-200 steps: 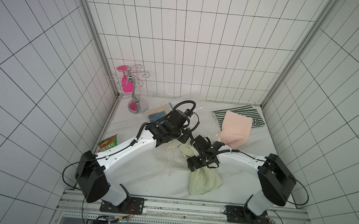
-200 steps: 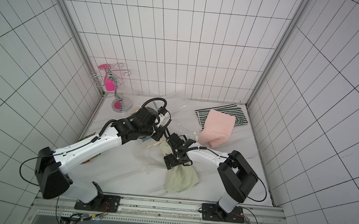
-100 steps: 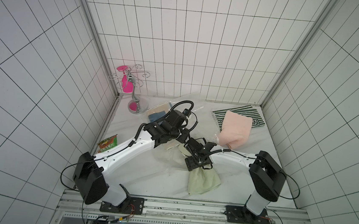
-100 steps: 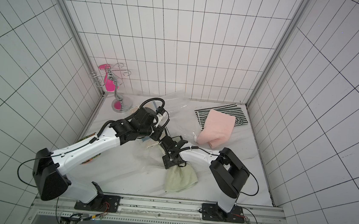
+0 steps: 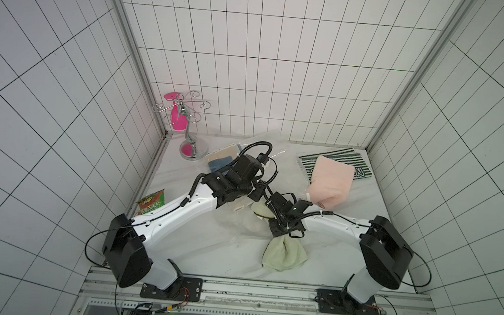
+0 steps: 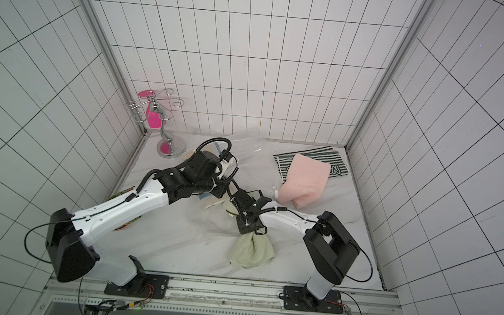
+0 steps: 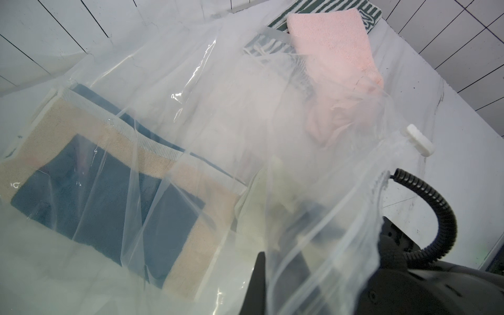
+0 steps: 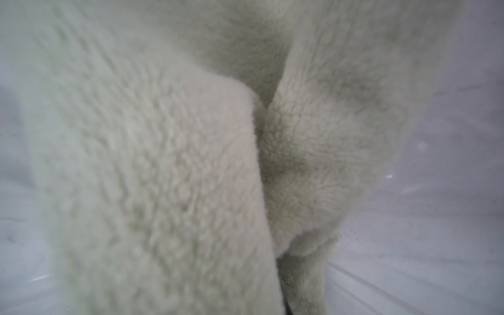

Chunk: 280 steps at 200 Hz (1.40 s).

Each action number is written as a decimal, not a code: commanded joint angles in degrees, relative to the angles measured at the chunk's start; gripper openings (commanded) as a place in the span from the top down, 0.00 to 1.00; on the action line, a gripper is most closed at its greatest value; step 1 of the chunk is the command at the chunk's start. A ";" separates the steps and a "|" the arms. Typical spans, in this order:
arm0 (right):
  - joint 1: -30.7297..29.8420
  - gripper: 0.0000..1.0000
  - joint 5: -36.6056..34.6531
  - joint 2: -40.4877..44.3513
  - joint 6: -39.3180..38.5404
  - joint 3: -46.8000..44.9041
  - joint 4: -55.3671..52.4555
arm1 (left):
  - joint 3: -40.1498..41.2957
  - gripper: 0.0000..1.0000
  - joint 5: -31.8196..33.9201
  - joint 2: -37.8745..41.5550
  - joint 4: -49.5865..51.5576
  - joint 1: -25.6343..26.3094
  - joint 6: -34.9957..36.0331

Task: Place the folded towel into the vacuum bag
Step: Place the towel in the vacuum bag.

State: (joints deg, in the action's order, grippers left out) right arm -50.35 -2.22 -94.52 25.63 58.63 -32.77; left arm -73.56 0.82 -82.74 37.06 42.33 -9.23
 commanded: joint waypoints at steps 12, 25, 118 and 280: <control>-0.10 1.00 3.21 6.66 -1.84 0.12 -3.29 | 0.62 1.00 -0.11 1.72 -1.48 0.25 0.10; -0.10 1.00 3.95 9.81 -2.37 0.45 -5.31 | 0.75 1.00 -0.11 2.03 -1.46 0.29 0.21; 0.15 1.00 6.36 20.86 -3.17 0.92 -19.46 | 2.02 1.00 4.07 2.64 -2.73 -0.16 -0.17; 3.38 1.00 11.34 -4.73 -5.76 4.65 43.40 | -2.18 1.00 -4.36 8.12 -1.60 -0.99 -3.70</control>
State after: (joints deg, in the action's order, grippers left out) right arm -47.97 11.84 -99.31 19.79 68.20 -9.28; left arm -73.38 0.82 -75.83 36.03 40.80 -12.01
